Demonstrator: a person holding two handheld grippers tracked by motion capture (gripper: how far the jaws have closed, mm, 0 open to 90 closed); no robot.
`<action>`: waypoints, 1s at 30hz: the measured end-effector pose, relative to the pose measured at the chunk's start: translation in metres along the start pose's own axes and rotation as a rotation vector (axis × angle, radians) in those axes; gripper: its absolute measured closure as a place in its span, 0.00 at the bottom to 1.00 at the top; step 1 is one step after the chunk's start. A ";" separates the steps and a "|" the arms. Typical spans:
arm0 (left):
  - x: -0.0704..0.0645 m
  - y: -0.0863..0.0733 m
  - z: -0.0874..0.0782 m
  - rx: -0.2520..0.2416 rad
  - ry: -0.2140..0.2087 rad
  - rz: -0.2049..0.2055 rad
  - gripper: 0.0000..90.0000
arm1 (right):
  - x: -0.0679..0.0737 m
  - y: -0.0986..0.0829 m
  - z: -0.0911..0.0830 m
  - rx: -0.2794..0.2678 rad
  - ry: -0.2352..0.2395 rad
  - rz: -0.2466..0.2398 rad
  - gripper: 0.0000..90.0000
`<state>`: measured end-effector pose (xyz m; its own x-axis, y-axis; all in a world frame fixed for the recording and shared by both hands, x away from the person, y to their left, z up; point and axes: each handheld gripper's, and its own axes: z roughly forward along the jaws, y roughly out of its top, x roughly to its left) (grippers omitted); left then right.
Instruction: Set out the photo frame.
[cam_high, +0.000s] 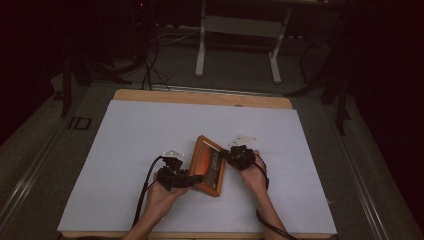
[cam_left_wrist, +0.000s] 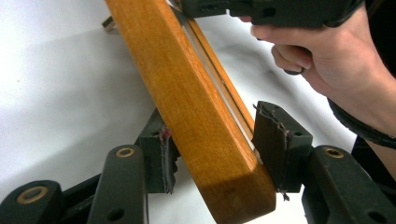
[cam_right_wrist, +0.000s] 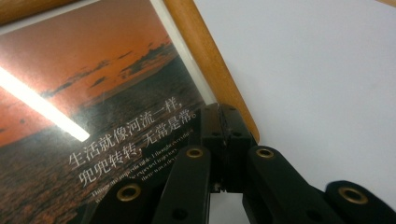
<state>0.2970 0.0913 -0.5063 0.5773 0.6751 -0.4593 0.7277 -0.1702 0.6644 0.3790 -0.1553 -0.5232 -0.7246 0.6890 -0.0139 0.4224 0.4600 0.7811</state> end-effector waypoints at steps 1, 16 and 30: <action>-0.001 0.001 0.000 -0.001 0.007 0.002 0.58 | -0.001 -0.001 -0.002 -0.001 -0.002 0.000 1.00; -0.034 0.023 0.013 -0.016 0.055 0.158 0.73 | -0.003 -0.005 -0.070 -0.081 -0.042 -0.022 0.82; -0.055 0.024 0.007 -0.027 0.059 0.569 0.76 | -0.003 0.003 -0.125 -0.228 -0.067 -0.010 0.81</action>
<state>0.2854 0.0453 -0.4698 0.8531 0.5217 0.0083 0.2984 -0.5009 0.8124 0.3139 -0.2260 -0.4425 -0.6873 0.7241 -0.0573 0.2759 0.3333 0.9015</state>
